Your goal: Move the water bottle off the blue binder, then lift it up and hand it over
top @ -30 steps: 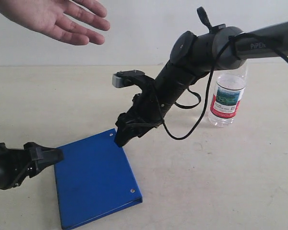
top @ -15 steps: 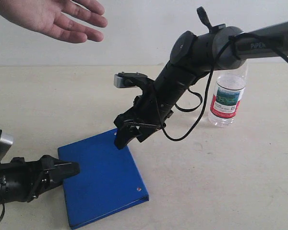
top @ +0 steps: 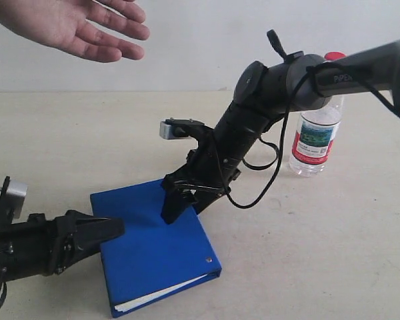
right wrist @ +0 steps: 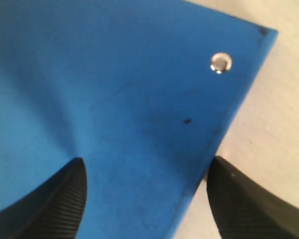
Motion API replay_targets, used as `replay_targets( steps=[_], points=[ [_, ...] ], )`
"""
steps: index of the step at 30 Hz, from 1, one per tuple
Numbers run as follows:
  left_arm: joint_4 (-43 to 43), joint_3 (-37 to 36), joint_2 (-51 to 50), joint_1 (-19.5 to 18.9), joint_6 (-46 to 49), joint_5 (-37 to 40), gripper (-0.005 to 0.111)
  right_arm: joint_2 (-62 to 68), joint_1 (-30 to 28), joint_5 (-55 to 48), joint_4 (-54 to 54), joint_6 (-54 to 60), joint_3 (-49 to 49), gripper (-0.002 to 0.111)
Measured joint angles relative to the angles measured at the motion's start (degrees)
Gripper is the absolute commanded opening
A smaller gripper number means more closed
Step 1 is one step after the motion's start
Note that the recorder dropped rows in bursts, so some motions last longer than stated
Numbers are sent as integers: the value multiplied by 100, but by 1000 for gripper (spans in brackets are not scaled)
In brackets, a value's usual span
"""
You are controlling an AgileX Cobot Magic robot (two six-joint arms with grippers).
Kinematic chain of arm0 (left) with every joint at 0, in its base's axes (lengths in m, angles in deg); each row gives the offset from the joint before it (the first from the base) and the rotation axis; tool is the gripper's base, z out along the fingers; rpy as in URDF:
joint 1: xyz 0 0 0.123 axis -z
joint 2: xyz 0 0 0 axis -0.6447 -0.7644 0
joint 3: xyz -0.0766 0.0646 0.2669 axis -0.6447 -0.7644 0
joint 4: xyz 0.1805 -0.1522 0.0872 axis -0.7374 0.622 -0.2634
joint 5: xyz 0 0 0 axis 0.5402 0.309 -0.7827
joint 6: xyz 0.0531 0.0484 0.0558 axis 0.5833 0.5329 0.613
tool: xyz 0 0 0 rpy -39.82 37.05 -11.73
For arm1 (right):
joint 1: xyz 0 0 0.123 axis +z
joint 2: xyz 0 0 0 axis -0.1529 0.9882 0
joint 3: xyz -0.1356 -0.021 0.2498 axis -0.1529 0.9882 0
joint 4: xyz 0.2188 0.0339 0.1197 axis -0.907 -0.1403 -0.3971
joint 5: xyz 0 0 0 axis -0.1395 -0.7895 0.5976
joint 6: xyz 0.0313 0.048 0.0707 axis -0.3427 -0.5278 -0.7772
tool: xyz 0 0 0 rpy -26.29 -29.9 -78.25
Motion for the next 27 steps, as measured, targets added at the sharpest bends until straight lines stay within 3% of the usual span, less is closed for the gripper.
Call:
replay_targets(
  steps=[6,8,13,27],
  points=[
    [-231,0,0,0,264,-56,61,46,0,-51,-327,444,0,63],
    [-165,0,0,0,264,-56,54,69,0,-146,-503,683,0,63],
    [102,0,0,0,323,-56,6,162,0,-611,-917,1370,0,63],
    [-131,0,0,-39,1023,-304,4,-48,-47,-1067,-768,2499,10,63]
  ],
)
